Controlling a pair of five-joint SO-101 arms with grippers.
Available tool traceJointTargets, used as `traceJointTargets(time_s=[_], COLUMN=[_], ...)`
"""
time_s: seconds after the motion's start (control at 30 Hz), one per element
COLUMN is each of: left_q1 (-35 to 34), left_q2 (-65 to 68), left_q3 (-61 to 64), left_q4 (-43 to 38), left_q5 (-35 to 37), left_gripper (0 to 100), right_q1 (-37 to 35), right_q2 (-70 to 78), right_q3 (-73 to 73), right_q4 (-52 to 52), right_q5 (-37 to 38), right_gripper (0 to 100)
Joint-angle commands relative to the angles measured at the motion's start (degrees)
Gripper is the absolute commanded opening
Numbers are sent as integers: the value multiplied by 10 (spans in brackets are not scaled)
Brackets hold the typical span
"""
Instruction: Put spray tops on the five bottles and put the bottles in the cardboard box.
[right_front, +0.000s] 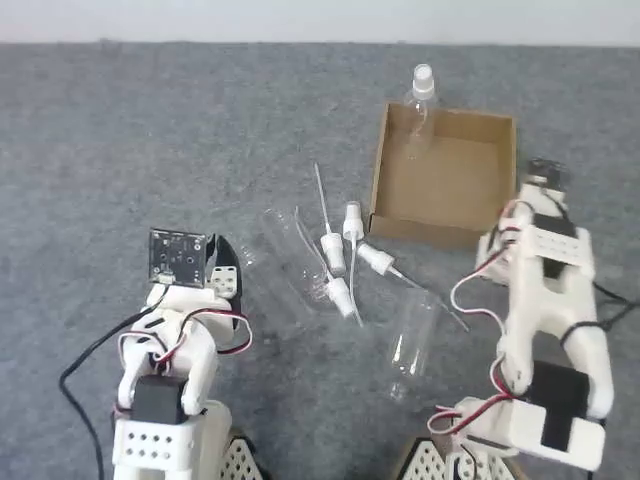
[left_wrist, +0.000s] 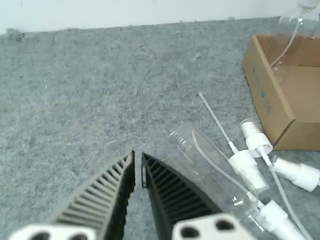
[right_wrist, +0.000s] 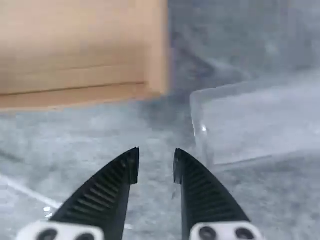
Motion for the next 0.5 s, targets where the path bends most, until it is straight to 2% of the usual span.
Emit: traceJointTargets(time_s=[0.0,0.13,0.33,0.47], left_q1=[4,4,4,4], left_q2=[-11,-11,-11,-11], left_q3=[-4,-3,-3,-3], left_q4=[-4,-4,-4,-4], left_q5=[5,5,5,5], left_gripper=[12,12,12,12], right_q1=[31,56,78,99], right_q2=[-23,-89,-221,-269], right_q3=[-40,-47,-69,-76], right_q4=[7,51,131,128], right_q5=[11,11,6,-40], right_gripper=[78,85,200,216])
